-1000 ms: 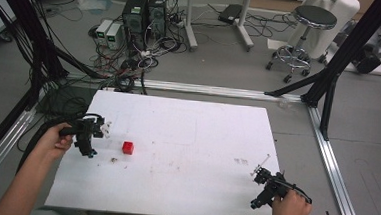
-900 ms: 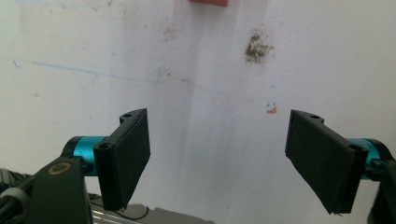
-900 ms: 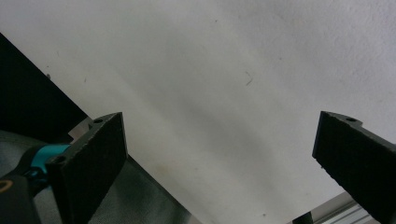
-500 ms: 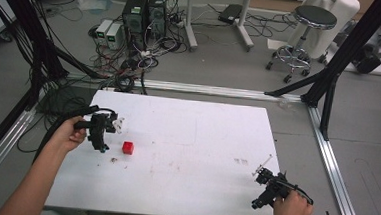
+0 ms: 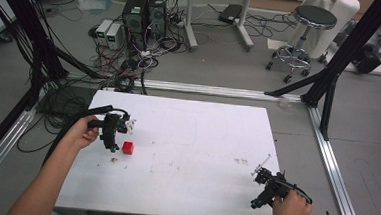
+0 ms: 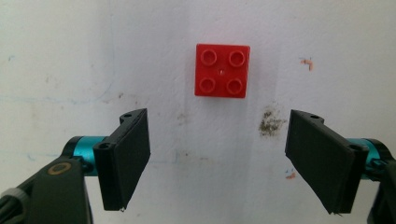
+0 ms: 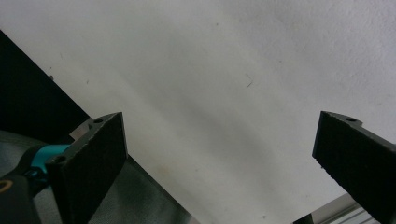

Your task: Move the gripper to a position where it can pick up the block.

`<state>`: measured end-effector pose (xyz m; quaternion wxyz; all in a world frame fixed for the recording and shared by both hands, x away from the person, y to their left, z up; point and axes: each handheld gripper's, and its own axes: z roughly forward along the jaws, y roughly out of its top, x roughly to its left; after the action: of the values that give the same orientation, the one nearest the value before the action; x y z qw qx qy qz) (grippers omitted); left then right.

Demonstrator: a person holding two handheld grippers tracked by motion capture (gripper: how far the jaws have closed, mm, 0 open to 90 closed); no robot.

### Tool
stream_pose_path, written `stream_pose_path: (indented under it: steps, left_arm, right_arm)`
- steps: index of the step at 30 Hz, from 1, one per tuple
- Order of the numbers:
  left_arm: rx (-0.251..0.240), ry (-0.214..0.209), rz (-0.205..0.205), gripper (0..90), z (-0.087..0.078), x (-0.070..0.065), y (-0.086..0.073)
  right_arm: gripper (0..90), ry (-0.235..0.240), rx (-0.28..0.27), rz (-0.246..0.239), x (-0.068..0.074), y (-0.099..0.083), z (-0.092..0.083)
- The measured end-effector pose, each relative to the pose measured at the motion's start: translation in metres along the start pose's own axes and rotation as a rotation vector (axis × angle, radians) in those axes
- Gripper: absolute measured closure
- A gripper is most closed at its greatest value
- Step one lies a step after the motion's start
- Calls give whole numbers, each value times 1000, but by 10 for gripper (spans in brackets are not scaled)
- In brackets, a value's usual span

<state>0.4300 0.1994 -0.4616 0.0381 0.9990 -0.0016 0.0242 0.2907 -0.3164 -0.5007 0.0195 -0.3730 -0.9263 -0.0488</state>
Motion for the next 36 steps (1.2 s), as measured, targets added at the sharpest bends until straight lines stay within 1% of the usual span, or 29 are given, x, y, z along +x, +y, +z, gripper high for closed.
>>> stream_pose_path:
  steps: [2,3,6,8,10,13,16,18,22,23,26,27,29,32,36]
  left_arm:
    - [-5,-5,6,224,3,1,3]
    - [-3,-9,19,225,5,2,5]
    - [2,-15,27,225,10,4,9]
    - [6,-28,31,225,12,5,12]
    - [6,-25,36,225,15,6,14]
    - [13,-33,48,225,19,7,18]
    - [9,-45,58,225,25,7,19]
    - [19,-50,56,225,29,6,20]
    - [19,-64,49,226,37,5,20]
    - [23,-61,56,226,38,5,21]
    - [28,-73,59,226,44,4,21]
    - [29,-76,49,226,45,4,20]
    - [29,-69,55,226,46,5,21]
    - [27,-75,57,225,48,4,21]
    - [27,-71,50,225,51,5,21]
  right_arm:
    - [23,3,-1,-7,0,0,1]
    - [23,3,1,-6,0,0,1]
    - [23,1,-1,-1,0,0,0]
    - [23,3,-1,0,1,1,-1]
    - [23,3,0,3,1,1,-1]
    - [23,5,-1,1,1,0,-1]
    - [23,4,-3,3,1,0,-1]
    - [23,6,-4,-1,1,0,-1]
    - [23,9,-1,-1,1,0,0]
    - [23,10,-1,-3,1,1,0]
    - [23,9,-6,-5,1,1,0]
    - [23,10,-5,-4,1,1,0]
    - [23,10,-1,-6,1,1,-1]
    - [23,10,-2,-4,2,2,-1]
    - [23,18,-8,-7,2,2,0]
